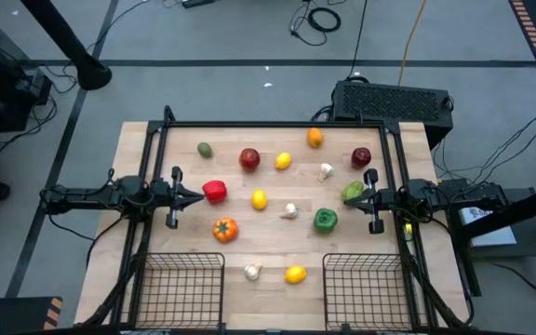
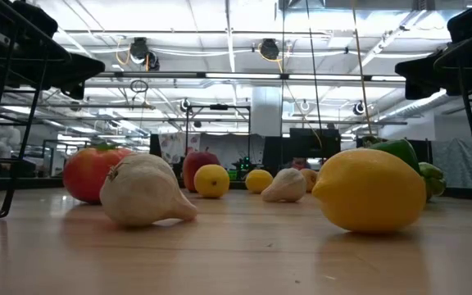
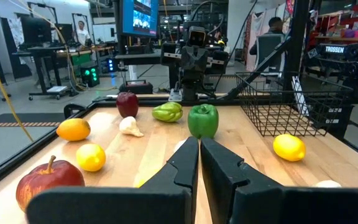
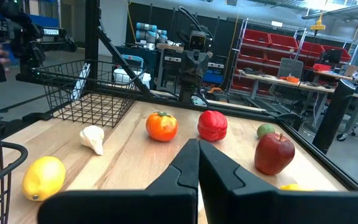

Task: Sort produce into baskets
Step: Put the orange tomato into the right black wire basket

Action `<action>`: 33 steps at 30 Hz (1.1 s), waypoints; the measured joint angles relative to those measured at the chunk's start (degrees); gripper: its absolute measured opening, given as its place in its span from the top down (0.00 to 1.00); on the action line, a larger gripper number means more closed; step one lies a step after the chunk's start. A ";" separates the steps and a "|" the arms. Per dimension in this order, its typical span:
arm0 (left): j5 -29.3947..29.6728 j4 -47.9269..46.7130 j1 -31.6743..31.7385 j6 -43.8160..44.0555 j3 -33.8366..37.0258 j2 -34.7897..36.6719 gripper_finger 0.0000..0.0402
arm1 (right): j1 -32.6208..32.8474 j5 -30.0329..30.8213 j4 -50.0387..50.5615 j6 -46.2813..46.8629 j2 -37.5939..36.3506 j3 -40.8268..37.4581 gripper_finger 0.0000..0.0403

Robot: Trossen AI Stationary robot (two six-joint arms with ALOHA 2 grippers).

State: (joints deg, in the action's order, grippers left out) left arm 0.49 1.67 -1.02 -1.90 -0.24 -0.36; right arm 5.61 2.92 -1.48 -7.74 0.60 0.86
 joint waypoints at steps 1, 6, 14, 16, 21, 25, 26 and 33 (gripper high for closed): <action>0.00 0.08 0.00 0.04 -0.01 0.02 0.93 | 0.00 0.00 0.00 0.02 0.02 0.00 1.00; -0.02 0.16 -0.02 0.03 0.01 0.00 0.93 | -0.01 0.00 0.01 0.00 0.01 -0.02 1.00; 0.28 0.35 -0.02 0.01 0.00 0.01 0.93 | -0.01 0.00 0.01 0.00 0.02 -0.01 1.00; 1.14 0.35 -0.02 0.01 0.01 0.02 0.93 | -0.01 0.00 0.01 0.00 0.01 -0.02 1.00; 1.29 0.35 -0.02 0.01 0.00 0.01 0.93 | -0.01 0.00 0.02 0.02 0.00 -0.02 1.00; 1.44 0.83 -0.02 0.01 0.01 0.01 0.93 | -0.01 0.00 0.01 0.00 0.00 -0.02 1.00; 1.51 1.28 -0.01 0.01 0.00 0.02 0.93 | -0.01 0.00 0.01 0.02 0.01 -0.02 1.00; 11.10 -0.44 0.00 7.69 -4.99 -0.82 0.93 | -0.02 0.01 0.00 0.00 0.02 -0.02 1.00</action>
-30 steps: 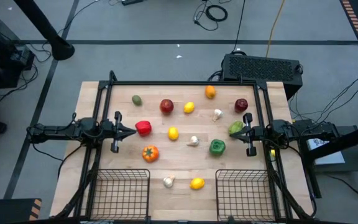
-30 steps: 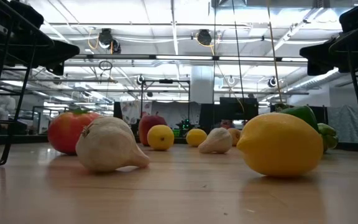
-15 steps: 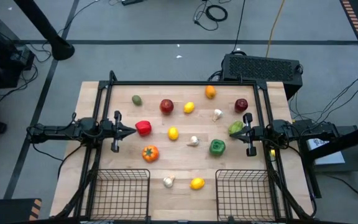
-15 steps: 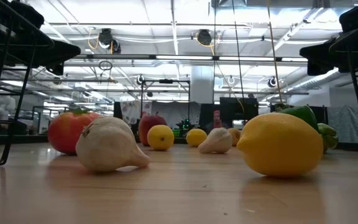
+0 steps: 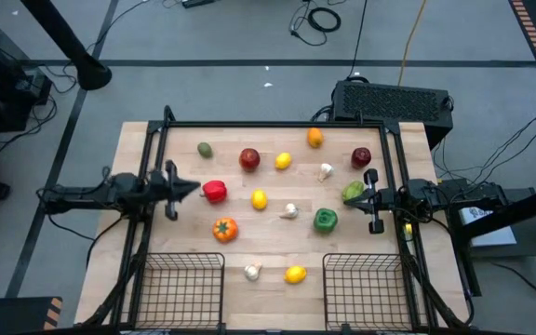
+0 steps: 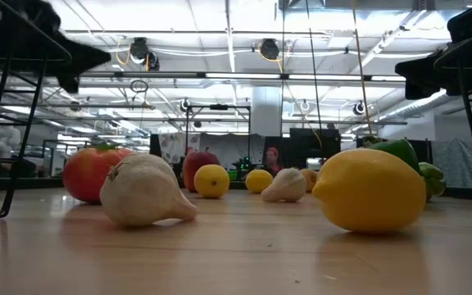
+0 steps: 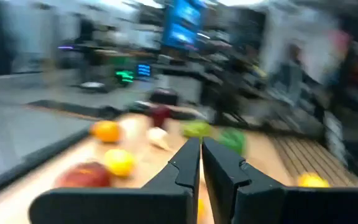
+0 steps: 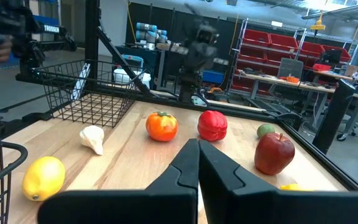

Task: Sort produce into baskets
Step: Put the orange tomato into the right black wire basket

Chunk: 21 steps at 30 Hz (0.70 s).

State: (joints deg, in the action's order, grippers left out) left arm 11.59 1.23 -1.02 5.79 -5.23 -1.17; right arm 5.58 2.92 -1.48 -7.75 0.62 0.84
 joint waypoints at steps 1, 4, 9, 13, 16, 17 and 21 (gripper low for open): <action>2.35 -1.73 0.00 0.91 -2.19 -0.61 0.93 | 0.01 -0.01 0.00 0.01 -0.01 0.00 1.00; 4.01 -5.66 -0.01 0.85 -8.69 -4.97 0.93 | 0.00 -0.01 0.00 0.00 0.00 0.01 1.00; -1.09 -7.19 -0.02 -2.09 -23.98 -17.27 0.93 | 0.02 0.08 -0.17 -0.44 0.00 0.00 1.00; -1.56 -16.55 -0.02 -3.48 -40.06 -30.10 0.93 | 0.00 0.06 -0.22 -0.45 -0.01 0.00 1.00; -1.66 -22.89 -0.02 -4.96 -51.98 -39.10 0.93 | 0.01 0.06 -0.28 -0.46 0.00 0.00 1.00; -1.66 -24.80 -0.02 -4.67 -55.25 -41.66 0.93 | 0.01 0.06 -0.29 -0.46 0.00 0.00 1.00; -1.74 -27.67 -0.02 -0.44 -61.49 -48.96 0.93 | 0.01 0.02 -0.35 0.26 0.00 -0.02 1.00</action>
State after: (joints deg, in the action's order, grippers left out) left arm 9.85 -26.45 -1.04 5.36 -66.72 -50.14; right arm 5.59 2.95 -1.83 -7.48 0.62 0.83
